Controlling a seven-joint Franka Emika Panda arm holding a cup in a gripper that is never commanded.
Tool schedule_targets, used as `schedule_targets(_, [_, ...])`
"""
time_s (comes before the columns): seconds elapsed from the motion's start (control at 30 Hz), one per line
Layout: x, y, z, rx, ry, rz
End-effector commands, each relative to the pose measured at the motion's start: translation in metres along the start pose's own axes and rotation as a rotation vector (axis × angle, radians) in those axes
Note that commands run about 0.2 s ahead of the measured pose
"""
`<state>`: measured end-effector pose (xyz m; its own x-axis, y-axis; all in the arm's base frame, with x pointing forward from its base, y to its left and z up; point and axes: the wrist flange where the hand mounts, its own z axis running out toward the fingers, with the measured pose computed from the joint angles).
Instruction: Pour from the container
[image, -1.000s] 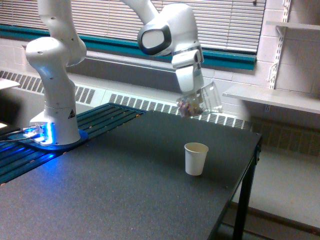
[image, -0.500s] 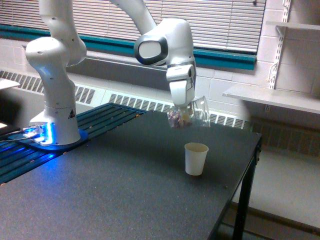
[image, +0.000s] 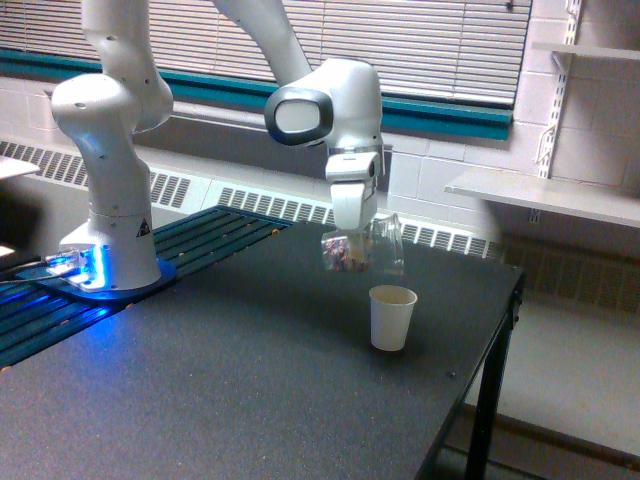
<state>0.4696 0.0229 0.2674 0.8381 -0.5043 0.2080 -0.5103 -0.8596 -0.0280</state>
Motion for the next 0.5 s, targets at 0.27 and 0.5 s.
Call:
schedule_targets(0.27, [-0.01, -0.009, 0.017, -0.067, -0.036, -0.028])
schedule_targets(0.5, [-0.016, -0.018, 0.024, -0.102, -0.049, -0.065])
